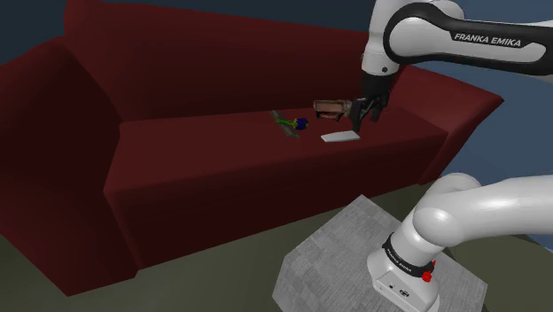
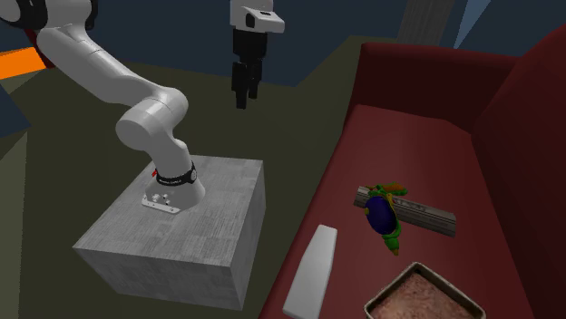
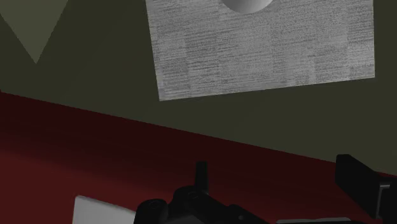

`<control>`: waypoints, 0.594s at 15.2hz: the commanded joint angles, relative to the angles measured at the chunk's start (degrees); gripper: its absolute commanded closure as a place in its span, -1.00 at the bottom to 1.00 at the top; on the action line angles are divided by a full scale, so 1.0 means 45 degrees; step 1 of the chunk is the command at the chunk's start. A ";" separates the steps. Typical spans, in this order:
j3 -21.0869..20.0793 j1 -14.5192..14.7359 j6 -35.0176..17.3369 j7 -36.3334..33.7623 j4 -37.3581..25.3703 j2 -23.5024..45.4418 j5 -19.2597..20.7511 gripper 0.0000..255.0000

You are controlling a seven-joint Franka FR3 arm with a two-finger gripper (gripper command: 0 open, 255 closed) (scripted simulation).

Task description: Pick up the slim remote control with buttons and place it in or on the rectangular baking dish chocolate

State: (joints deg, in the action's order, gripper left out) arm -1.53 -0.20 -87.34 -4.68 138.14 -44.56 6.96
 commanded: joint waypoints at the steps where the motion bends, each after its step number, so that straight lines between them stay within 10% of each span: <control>1: 0.0000 0.0000 0.0000 0.0000 0.0000 0.0000 0.0000 -1.00; 9: 0.3204 0.0307 -0.2407 0.5674 0.1616 -0.0292 0.2319 -1.00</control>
State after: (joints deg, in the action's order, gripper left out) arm 10.84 1.00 -96.28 17.23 144.71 -46.34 15.95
